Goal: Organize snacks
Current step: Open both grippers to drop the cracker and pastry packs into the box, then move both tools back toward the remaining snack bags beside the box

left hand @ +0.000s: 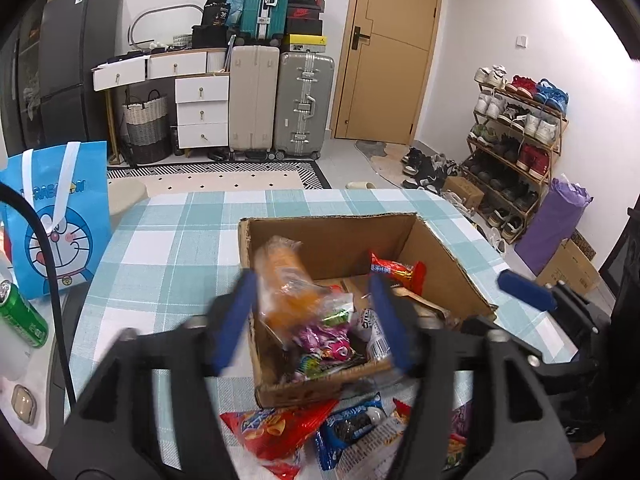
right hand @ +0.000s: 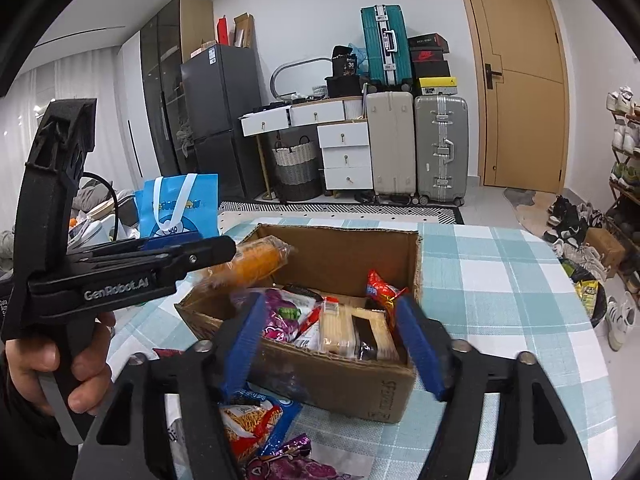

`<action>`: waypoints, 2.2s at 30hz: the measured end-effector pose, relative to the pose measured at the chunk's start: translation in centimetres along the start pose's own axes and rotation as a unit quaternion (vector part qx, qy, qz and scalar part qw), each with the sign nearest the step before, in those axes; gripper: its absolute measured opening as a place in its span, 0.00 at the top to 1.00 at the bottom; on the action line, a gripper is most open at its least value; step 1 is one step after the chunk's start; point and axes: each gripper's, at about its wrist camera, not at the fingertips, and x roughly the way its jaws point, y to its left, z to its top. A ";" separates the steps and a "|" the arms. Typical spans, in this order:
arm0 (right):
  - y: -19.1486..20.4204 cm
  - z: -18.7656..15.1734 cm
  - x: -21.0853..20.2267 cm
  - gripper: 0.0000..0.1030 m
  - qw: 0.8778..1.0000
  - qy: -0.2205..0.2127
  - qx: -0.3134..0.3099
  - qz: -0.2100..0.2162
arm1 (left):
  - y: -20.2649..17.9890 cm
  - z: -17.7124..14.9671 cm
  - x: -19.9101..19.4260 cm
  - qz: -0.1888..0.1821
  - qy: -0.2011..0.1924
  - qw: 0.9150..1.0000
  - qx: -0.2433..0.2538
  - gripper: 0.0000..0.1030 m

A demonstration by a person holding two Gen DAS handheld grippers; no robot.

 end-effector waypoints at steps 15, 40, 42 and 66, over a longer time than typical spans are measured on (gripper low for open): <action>-1.1 -2.3 -2.8 0.00 1.000 0.021 0.005 -0.015 | 1.0 -4.1 -4.5 0.002 0.003 1.000 0.019 0.01; -1.6 -7.4 -3.3 0.00 0.996 0.084 0.007 -0.013 | 1.8 -11.5 -6.2 0.020 0.039 0.999 0.027 0.01; -1.4 -7.7 -3.0 0.00 0.996 0.093 0.004 -0.009 | 1.8 -11.7 -6.0 0.021 0.044 0.998 0.029 0.01; -1.0 -9.2 -1.4 0.00 0.989 0.143 0.005 0.045 | 1.2 -12.7 -3.9 0.004 0.087 0.994 0.062 0.01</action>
